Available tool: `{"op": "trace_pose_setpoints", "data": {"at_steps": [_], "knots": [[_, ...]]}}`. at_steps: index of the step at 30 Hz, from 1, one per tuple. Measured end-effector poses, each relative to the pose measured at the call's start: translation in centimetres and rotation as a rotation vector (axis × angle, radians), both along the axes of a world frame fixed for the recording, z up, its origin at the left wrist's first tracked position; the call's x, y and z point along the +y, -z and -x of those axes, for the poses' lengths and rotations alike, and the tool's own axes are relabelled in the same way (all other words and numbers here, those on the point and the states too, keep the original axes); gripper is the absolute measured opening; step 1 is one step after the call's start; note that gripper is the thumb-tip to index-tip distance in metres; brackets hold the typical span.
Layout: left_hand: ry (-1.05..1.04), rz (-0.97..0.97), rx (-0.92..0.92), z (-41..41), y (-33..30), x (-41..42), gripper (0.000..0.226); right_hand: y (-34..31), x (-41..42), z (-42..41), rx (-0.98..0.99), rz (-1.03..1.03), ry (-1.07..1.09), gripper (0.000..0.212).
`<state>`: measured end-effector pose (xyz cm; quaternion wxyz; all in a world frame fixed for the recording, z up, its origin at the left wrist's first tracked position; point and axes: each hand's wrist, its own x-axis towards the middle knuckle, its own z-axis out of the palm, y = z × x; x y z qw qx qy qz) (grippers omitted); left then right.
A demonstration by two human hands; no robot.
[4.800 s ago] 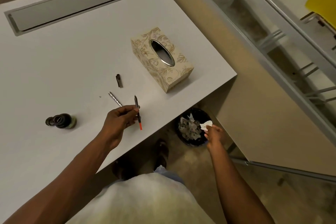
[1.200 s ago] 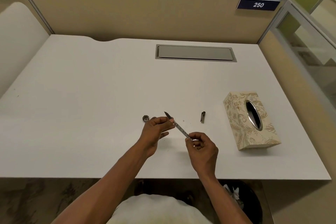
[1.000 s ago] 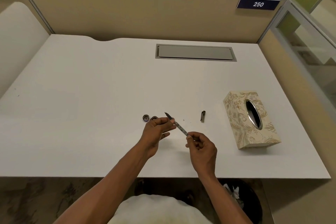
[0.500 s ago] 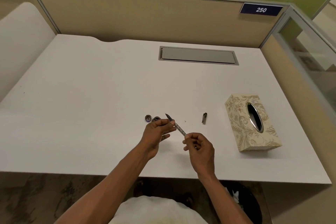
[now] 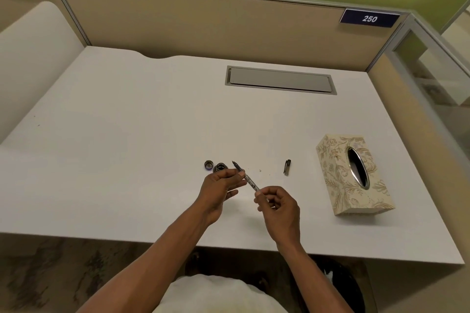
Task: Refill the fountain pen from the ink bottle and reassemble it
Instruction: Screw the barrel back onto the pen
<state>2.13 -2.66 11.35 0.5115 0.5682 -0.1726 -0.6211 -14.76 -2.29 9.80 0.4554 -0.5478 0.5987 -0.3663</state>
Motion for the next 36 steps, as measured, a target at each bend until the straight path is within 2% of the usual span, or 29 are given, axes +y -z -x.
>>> {"op": "trace_pose_setpoints", "data": {"at_steps": [5, 8, 10, 14, 20, 23, 26, 31, 36], "knots": [[-0.009, -0.009, -0.001, -0.04, 0.15, 0.13, 0.021, 0.07, 0.19, -0.08, -0.009, -0.007, -0.006, 0.017], [-0.024, -0.020, 0.004, 0.01, 0.43, 0.34, 0.021, 0.04, 0.24, -0.16, -0.003, -0.009, -0.014, 0.012], [-0.030, -0.027, 0.008, -0.02, 0.53, 0.41, 0.021, 0.01, 0.16, -0.14, 0.036, -0.002, -0.016, 0.018], [-0.027, -0.032, 0.020, -0.13, 0.41, 0.40, 0.025, -0.04, -0.10, -0.26, 0.017, 0.000, -0.013, 0.008], [-0.022, -0.030, 0.029, -0.14, 0.36, 0.34, 0.022, -0.24, 0.03, -0.45, 0.003, -0.010, -0.015, 0.018], [-0.029, -0.035, 0.022, -0.06, 0.50, 0.41, 0.023, -0.32, 0.15, -0.47, 0.012, -0.009, -0.029, 0.008], [-0.029, -0.039, 0.017, 0.16, 0.46, 0.44, 0.023, -0.39, 0.07, -0.39, 0.042, -0.011, -0.034, 0.019], [-0.026, -0.043, 0.016, 0.23, 0.31, 0.30, 0.021, -0.18, -0.07, -0.48, 0.011, -0.050, -0.049, 0.005], [-0.023, -0.046, 0.013, 0.35, 0.32, 0.31, 0.023, -0.21, 0.05, -0.67, -0.004, -0.059, -0.039, 0.021]]}}
